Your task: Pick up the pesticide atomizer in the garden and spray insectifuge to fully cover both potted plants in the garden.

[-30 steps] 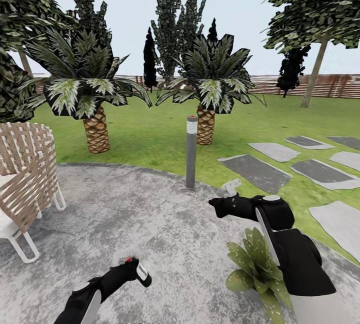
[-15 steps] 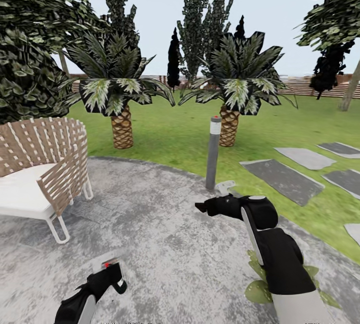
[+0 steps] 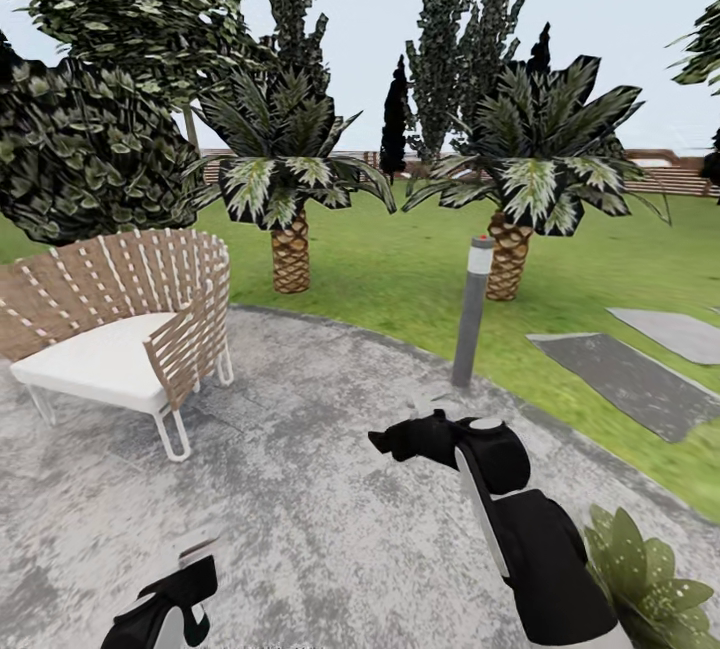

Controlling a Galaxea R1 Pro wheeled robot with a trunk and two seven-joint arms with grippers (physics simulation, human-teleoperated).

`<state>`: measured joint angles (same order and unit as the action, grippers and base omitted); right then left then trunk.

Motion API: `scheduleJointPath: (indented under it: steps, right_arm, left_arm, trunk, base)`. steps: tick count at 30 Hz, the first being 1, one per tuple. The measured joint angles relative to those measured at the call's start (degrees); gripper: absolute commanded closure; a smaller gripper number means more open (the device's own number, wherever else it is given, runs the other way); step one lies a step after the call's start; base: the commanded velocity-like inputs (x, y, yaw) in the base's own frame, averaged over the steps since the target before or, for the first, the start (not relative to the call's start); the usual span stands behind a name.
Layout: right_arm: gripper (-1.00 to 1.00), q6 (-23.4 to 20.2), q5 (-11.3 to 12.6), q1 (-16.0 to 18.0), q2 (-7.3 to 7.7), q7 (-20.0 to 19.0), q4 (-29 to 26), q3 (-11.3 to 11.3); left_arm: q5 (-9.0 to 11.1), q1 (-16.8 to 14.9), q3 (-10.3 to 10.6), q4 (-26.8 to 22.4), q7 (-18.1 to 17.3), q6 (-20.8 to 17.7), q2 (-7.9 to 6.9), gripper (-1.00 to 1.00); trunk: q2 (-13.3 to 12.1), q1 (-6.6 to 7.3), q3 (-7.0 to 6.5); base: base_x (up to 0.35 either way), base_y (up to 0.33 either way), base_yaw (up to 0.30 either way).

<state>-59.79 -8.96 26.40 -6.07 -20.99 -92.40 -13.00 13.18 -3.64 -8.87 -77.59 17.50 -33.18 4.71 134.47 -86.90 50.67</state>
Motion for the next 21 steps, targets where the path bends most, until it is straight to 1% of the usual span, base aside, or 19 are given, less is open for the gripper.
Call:
scheduleJointPath:
  steps: [6,8,9,11,19,20,21]
  right_arm:
    - [-1.0,0.0,-0.11,-0.01,-0.19,-0.05,0.21,-0.57]
    - [-1.0,0.0,-0.08,-0.01,-0.16,-0.05,0.28,-1.7]
    - [-1.0,0.0,-0.05,0.0,-0.07,-0.04,0.31,-2.6]
    - [-1.0,0.0,-0.09,-0.04,0.03,0.0,0.34,-3.61]
    - [-1.0,0.0,-0.02,-0.14,0.24,-0.05,0.36,-4.49]
    - [-1.0,0.0,-0.04,-0.15,0.22,-0.05,0.36,-4.75]
    - [-1.0,0.0,-0.07,-0.26,0.24,-0.05,0.18,-5.52]
  left_arm:
    - [0.12,0.0,0.1,0.98,-0.17,0.1,0.01,1.0]
    - [0.11,0.0,0.07,1.82,-0.24,0.47,-0.04,1.0]
    - [0.11,-0.01,0.05,2.17,-0.26,1.07,-0.06,1.0]
    - [0.11,-0.01,0.04,2.58,-0.28,2.46,-0.08,1.0]
    - [0.08,-0.01,-0.14,2.92,-0.08,3.72,0.04,1.0]
    - [0.08,-0.01,-0.18,2.92,-0.06,3.75,0.06,1.0]
    - [0.1,-0.01,-0.17,2.93,-0.04,3.91,0.07,1.0]
  trunk:
    - [0.0,0.0,0.0]
    - [0.0,0.0,0.0]
    - [0.0,0.0,0.0]
    - [0.0,0.0,0.0]
    - [0.0,0.0,0.0]
    - [0.0,0.0,0.0]
    - [0.0,0.0,0.0]
  base:
    - [0.0,0.0,0.297]
    - [0.0,0.0,0.297]
    - [0.0,0.0,0.297]
    - [0.0,0.0,0.297]
    - [0.0,0.0,0.286]
    - [0.0,0.0,0.293]
    - [0.0,0.0,0.294]
